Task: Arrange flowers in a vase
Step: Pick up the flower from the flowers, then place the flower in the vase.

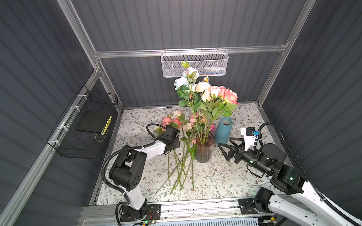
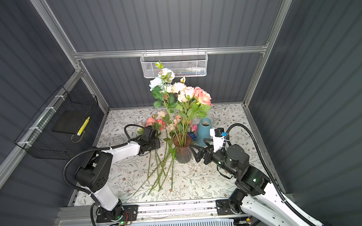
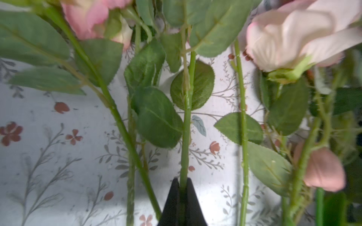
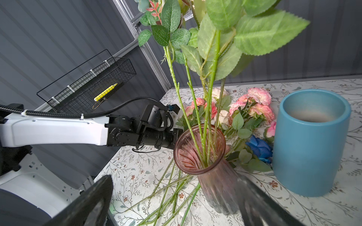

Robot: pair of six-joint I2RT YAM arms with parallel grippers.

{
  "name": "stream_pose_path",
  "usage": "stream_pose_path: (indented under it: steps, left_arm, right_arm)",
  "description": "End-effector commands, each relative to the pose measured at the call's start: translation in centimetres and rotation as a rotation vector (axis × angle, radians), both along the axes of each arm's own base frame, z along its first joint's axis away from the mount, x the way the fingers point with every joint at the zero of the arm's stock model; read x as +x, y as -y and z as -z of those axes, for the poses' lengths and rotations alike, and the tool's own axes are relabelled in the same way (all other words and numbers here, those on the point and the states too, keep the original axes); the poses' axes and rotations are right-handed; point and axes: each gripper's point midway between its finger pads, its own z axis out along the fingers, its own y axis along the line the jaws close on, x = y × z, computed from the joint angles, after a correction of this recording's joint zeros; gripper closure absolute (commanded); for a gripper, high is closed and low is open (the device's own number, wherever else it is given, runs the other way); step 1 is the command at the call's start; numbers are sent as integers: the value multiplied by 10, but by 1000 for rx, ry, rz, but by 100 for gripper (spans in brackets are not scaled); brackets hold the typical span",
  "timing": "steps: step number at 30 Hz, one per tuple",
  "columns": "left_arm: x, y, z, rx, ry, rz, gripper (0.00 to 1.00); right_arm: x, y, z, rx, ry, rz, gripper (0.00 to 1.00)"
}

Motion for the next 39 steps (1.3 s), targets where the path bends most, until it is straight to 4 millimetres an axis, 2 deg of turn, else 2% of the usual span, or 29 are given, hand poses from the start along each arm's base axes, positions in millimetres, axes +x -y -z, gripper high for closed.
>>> stream_pose_path:
  steps: [1, 7, 11, 15, 17, 22, 25, 28, 33, 34, 39]
  left_arm:
    - [7, -5, -57, -54, 158, -27, 100]
    - [-10, -29, -158, -121, 405, -76, 100]
    - [-36, -32, -235, -212, 566, -4, 100]
    - [-66, -42, -293, -260, 711, 53, 100]
    - [-83, -36, -319, -302, 773, 135, 100]
    - [-142, 2, -375, -495, 912, 490, 100]
    - [-175, 15, -396, -597, 953, 657, 100]
    - [-190, 25, -409, -685, 958, 756, 100]
    - [-203, 36, -427, -837, 963, 854, 100]
    - [-205, 38, -429, -862, 959, 870, 100]
    - [-207, 45, -436, -943, 942, 922, 100]
  right_arm:
    - [1, 2, -11, 15, 22, 11, 1]
    - [0, 0, -16, 32, 27, 0, 1]
    - [-3, -6, -27, 50, 41, -38, 1]
    - [-6, -19, -40, 65, 57, -106, 1]
    - [-11, -32, -50, 78, 72, -177, 1]
    - [-33, -71, -76, 119, 78, -426, 1]
    - [-45, -101, -88, 115, 82, -556, 1]
    - [-56, -131, -97, 106, 93, -659, 1]
    - [-60, -164, -101, 145, 89, -755, 4]
    - [-59, -172, -96, 141, 79, -768, 6]
    - [-63, -188, -96, 146, 78, -810, 15]
